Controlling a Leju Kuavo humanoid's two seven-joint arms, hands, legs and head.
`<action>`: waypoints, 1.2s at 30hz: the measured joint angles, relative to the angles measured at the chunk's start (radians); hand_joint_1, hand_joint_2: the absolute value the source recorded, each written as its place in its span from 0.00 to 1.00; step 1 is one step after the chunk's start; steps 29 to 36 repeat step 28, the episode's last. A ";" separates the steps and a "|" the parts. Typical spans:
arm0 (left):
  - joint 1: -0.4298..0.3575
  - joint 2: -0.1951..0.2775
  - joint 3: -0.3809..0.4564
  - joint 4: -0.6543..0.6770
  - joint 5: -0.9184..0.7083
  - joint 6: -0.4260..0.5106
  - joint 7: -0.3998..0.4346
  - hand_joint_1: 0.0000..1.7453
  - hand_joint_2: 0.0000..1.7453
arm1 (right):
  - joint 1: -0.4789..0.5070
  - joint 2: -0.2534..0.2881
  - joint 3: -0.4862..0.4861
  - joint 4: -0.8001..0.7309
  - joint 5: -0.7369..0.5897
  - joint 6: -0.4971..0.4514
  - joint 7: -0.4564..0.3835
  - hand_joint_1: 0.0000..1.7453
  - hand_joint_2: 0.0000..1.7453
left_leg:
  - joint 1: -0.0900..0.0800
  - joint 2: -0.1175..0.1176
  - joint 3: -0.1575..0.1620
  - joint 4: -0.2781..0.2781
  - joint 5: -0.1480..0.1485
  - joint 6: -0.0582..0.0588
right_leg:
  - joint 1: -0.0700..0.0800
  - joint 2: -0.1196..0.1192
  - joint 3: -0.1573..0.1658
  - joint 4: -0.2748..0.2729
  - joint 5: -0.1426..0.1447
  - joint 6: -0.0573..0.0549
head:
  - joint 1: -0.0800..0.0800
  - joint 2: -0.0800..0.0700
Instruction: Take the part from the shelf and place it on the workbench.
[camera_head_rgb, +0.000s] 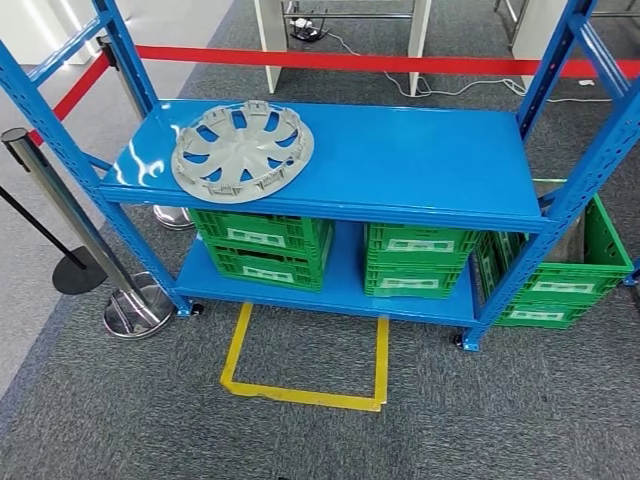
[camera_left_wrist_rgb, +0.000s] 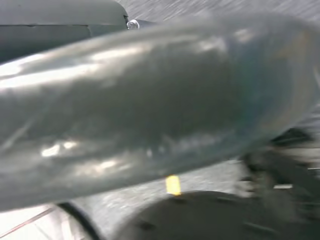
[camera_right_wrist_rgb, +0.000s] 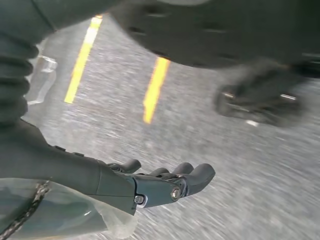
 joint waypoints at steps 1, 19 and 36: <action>0.017 0.003 -0.013 0.010 0.014 -0.003 0.001 0.00 0.00 | -0.010 -0.003 0.009 -0.018 -0.013 0.002 -0.002 0.00 1.00 | 0.006 0.001 0.027 -0.059 0.037 -0.007 | -0.001 0.000 0.003 0.000 -0.002 0.000 | 0.000 0.000; 0.034 0.054 -0.237 -0.022 0.245 -0.060 0.030 0.00 0.00 | 0.055 -0.050 0.148 -0.063 -0.238 0.033 -0.003 0.00 0.00 | 0.002 -0.001 0.117 -0.250 0.092 0.011 | -0.002 0.002 0.014 -0.003 -0.014 0.031 | 0.004 0.000; 0.033 0.058 -0.255 -0.033 0.246 -0.060 0.031 0.00 0.00 | 0.058 -0.053 0.156 -0.058 -0.238 0.034 -0.003 0.00 0.00 | 0.002 -0.001 0.119 -0.250 0.089 0.015 | -0.002 0.002 0.008 -0.004 -0.018 0.036 | 0.004 0.000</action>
